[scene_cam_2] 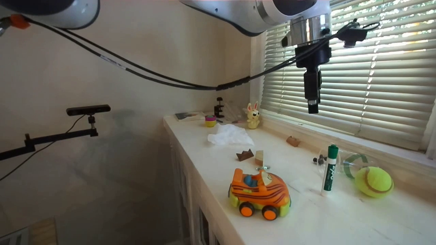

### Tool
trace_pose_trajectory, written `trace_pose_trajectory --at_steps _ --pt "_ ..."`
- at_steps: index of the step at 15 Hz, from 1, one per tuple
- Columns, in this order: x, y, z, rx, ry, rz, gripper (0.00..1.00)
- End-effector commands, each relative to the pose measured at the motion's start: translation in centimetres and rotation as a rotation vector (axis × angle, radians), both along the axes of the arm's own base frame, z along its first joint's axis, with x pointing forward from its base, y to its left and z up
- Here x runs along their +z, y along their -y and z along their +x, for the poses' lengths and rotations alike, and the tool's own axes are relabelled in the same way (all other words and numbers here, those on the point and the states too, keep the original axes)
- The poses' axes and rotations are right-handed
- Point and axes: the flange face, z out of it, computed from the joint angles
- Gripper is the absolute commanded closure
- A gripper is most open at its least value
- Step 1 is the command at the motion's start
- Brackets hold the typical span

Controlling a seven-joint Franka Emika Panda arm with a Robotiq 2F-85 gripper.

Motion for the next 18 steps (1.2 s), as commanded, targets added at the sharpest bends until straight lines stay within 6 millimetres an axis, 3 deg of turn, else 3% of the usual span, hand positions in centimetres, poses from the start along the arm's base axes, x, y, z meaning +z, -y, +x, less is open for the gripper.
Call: trace_pose_trajectory --at_steps 1,5,6,7,18 --pt "-0.2 1.3 -4.8 0.095 -0.072 0.155 0.00" --pt "-1.4 5.2 -8.6 0.065 -0.179 0.186 0.00" --pt "-1.5 6.1 -8.7 0.004 -0.157 0.155 0.00" --pt "-1.9 5.8 -7.3 0.037 -0.163 0.163 0.00" --pt "-0.8 8.4 -8.2 0.099 -0.187 0.117 0.00"
